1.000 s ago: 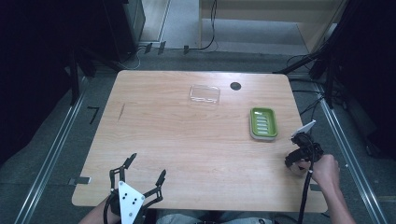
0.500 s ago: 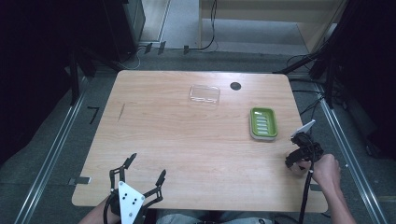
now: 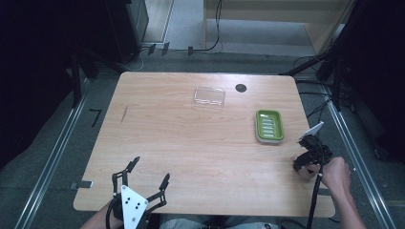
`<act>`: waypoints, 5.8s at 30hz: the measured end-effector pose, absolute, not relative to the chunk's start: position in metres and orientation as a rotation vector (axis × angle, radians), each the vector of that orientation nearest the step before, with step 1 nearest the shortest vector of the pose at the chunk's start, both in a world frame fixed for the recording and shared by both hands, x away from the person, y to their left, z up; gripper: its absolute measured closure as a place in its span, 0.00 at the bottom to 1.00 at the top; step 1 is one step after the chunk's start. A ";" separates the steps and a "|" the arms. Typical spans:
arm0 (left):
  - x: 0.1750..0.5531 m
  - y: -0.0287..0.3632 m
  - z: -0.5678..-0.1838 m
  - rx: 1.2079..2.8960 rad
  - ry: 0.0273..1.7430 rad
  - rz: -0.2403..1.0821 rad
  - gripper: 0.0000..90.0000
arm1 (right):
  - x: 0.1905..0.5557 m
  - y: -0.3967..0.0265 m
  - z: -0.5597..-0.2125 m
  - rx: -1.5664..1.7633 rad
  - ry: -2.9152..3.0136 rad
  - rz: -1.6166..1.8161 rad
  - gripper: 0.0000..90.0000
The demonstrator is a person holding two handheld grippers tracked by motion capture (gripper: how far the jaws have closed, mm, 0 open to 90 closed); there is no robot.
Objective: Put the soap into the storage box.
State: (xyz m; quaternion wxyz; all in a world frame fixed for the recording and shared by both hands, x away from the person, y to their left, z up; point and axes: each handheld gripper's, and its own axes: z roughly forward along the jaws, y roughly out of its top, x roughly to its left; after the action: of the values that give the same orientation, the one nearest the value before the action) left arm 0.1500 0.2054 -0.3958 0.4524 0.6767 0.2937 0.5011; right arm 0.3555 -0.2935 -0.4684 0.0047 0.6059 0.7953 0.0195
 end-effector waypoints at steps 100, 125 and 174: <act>0.151 0.204 -0.396 1.679 0.722 1.236 0.15 | 0.407 -0.253 -0.420 1.761 2.551 0.125 0.37; 0.151 0.205 -0.396 1.676 0.723 1.235 0.15 | 0.423 -0.245 -0.408 1.758 2.550 0.159 0.37; 0.150 0.207 -0.396 1.674 0.730 1.238 0.15 | 0.465 -0.219 -0.401 1.783 2.530 0.268 0.37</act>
State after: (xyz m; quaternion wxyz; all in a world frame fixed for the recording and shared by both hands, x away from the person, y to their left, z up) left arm 0.1499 0.2070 -0.3961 0.4508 0.6771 0.2954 0.5011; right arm 0.4652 -0.2190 -0.4006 0.0174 0.5740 0.8141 0.0863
